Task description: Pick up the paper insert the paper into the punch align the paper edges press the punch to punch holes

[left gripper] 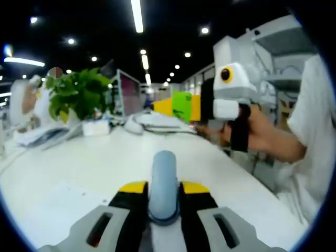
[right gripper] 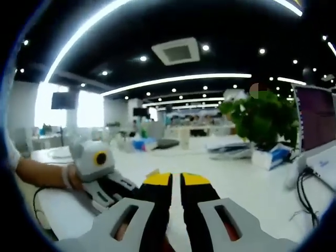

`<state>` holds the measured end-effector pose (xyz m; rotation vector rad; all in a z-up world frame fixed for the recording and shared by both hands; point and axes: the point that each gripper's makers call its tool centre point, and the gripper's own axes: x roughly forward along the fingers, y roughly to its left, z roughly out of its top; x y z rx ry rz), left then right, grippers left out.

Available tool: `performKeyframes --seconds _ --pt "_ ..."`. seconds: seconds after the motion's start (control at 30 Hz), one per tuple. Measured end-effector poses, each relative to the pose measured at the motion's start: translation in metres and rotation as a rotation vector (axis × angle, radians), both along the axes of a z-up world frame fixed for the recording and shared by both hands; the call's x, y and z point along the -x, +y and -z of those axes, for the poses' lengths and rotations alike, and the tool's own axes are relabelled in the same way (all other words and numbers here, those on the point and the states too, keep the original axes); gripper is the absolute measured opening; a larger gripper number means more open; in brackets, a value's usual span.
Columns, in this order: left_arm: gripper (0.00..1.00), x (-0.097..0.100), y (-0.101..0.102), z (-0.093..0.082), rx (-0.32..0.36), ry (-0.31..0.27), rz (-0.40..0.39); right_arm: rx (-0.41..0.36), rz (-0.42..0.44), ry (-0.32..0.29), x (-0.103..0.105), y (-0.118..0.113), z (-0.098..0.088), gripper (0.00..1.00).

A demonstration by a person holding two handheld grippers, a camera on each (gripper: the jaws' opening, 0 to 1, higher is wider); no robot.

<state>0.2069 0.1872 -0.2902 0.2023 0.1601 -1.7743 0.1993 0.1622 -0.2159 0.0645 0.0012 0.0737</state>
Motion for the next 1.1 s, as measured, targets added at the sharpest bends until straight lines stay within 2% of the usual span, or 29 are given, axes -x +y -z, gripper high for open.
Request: performKeyframes --seconds 0.13,0.23,0.4,0.43,0.53,0.67,0.8,0.87,0.97,1.1 --pt "0.38 0.004 0.001 -0.008 0.028 0.033 0.013 -0.035 0.014 0.035 0.01 -0.007 0.013 0.14" --pt "0.42 -0.001 0.0 -0.011 0.043 0.046 -0.003 -0.026 0.046 0.085 0.019 -0.011 0.025 0.15" --pt "0.46 -0.004 0.001 -0.018 0.065 0.068 -0.005 -0.047 0.05 0.096 0.031 -0.01 0.029 0.18" --pt "0.47 -0.009 0.001 -0.027 0.102 0.097 -0.031 -0.047 0.057 0.106 0.033 -0.012 0.03 0.19" --pt "0.5 -0.013 0.002 -0.042 0.15 0.14 -0.038 -0.061 0.058 0.117 0.04 -0.013 0.032 0.2" --pt "0.54 -0.016 0.01 -0.074 0.221 0.113 -0.055 -0.061 0.064 0.129 0.047 -0.017 0.034 0.22" --pt "0.54 -0.019 0.027 -0.087 0.243 0.124 -0.075 -0.063 0.061 0.142 0.052 -0.017 0.037 0.24" --pt "0.54 -0.019 0.043 -0.083 0.219 0.093 -0.086 -0.066 0.057 0.146 0.053 -0.019 0.039 0.25" --pt "0.54 -0.022 0.074 -0.064 0.15 0.032 -0.121 -0.05 0.031 0.151 0.055 -0.017 0.041 0.26" --pt "0.55 -0.024 0.109 -0.045 0.115 0.075 -0.143 -0.026 -0.007 0.137 0.054 -0.016 0.039 0.27"
